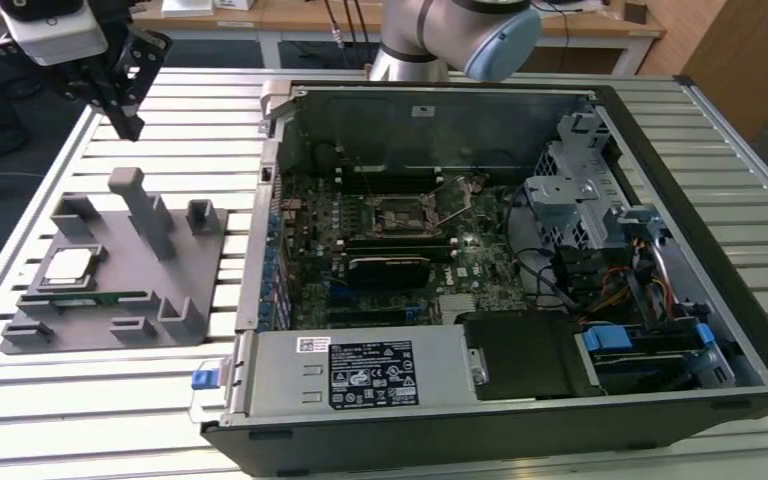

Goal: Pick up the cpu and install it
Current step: 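Reach for the cpu, then pick up the cpu and move it towards the insertion slot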

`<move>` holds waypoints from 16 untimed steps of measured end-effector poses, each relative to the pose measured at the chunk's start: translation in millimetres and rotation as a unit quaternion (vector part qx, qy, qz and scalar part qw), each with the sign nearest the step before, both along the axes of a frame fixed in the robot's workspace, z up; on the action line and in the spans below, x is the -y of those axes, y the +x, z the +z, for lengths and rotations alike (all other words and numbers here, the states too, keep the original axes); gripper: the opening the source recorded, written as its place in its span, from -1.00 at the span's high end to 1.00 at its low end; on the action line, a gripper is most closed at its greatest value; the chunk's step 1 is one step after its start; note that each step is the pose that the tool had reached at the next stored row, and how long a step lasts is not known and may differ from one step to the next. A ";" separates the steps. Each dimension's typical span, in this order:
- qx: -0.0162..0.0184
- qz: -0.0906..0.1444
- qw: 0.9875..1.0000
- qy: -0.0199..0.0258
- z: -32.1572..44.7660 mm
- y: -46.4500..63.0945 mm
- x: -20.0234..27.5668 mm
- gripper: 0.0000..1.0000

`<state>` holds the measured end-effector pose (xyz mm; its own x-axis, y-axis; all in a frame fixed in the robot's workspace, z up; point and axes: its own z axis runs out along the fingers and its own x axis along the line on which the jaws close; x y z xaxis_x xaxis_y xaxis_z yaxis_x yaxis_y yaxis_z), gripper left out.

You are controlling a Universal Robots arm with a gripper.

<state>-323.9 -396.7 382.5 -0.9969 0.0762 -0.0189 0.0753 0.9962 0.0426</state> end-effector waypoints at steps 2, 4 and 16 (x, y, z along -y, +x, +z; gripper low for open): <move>0.000 0.000 1.000 0.000 -0.2 -2.6 0.0 0.79; -0.001 0.000 1.000 0.000 -0.4 -5.0 0.0 0.79; -0.003 0.000 1.000 0.000 -1.6 -14.4 -0.6 0.79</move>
